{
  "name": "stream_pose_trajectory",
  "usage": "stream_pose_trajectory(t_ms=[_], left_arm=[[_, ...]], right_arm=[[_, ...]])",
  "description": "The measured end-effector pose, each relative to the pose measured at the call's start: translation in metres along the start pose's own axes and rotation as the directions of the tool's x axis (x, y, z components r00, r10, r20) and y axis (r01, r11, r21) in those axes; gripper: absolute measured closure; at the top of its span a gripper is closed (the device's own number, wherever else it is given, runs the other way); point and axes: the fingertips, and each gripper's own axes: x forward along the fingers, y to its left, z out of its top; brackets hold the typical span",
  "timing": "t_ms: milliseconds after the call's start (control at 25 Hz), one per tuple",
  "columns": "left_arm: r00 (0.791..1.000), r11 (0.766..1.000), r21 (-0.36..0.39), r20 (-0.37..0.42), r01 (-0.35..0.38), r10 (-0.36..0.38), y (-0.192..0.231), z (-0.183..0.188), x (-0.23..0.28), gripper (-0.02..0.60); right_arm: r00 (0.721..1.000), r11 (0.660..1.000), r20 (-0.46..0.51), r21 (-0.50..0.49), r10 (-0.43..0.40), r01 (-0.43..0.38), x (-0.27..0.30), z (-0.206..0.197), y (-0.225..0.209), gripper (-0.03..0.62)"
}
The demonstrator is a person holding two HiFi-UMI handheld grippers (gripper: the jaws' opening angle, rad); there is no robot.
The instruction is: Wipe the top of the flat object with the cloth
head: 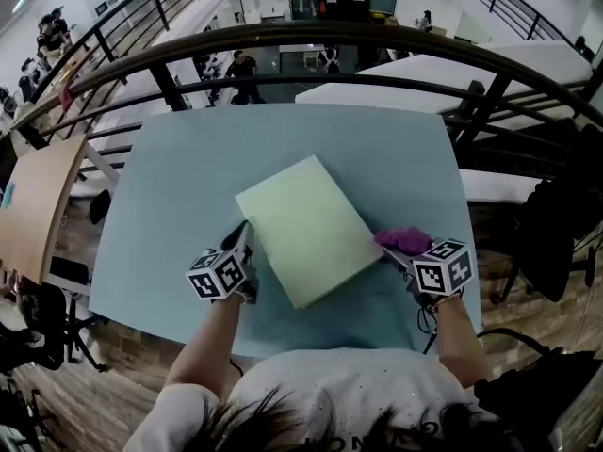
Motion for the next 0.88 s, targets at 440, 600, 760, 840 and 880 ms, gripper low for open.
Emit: stream_pose_trajectory(t_ms=[440,600,760,840,880], left_arm=[[0.845,0.896,0.183,0.302,0.404,-0.442,-0.194,0.145,-0.103,0.589],[0.822,0.873,0.243,0.302,0.423,-0.483,-0.194,0.167,-0.15,0.589],[0.814,0.868,0.261,0.31,0.424,-0.491,-0.179,0.172,-0.19,0.589],[0.814,0.868,0.259,0.311,0.423,-0.49,-0.173,0.172,-0.201,0.59],[0.815,0.869,0.249,0.309,0.428,-0.49,-0.17,0.172,-0.204,0.589]], right_arm=[[0.848,0.986,0.529,-0.153,0.029,0.062,-0.099,0.164,0.102,0.563],[0.824,0.97,0.565,-0.218,0.036,0.107,-0.107,0.179,0.155,0.563],[0.819,0.955,0.574,-0.239,-0.005,0.174,-0.108,0.17,0.188,0.565],[0.823,0.953,0.568,-0.235,-0.027,0.193,-0.106,0.165,0.196,0.565],[0.825,0.953,0.565,-0.229,-0.033,0.196,-0.107,0.162,0.199,0.565]])
